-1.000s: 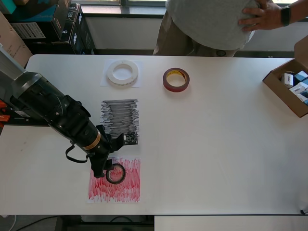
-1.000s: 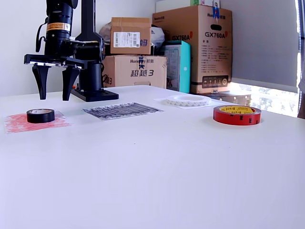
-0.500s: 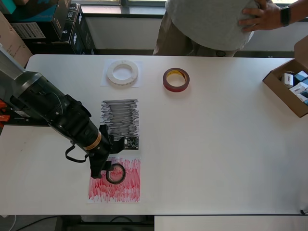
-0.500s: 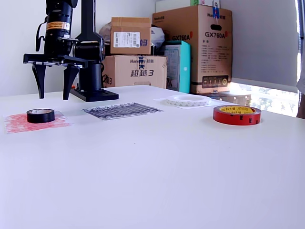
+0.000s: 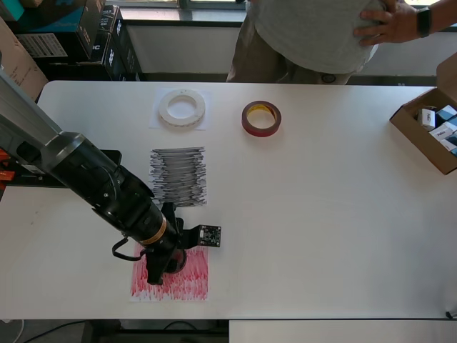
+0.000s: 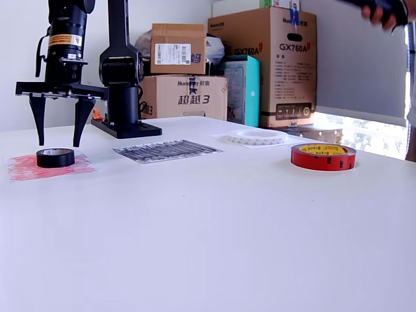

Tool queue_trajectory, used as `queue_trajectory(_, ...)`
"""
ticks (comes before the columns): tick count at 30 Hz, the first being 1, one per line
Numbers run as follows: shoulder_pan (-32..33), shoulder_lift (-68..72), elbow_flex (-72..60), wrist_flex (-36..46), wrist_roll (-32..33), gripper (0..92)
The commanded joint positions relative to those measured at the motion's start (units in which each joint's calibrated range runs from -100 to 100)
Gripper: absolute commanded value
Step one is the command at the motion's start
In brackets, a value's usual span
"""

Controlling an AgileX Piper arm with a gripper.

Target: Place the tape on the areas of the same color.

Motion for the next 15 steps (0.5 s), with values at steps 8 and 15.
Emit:
queue_trajectory(8,0.9,0.1,1.5,-0.5,-0.3,64.5)
queue_trajectory(15,1.0,0.9,2.3,-0.5,-0.3,64.5)
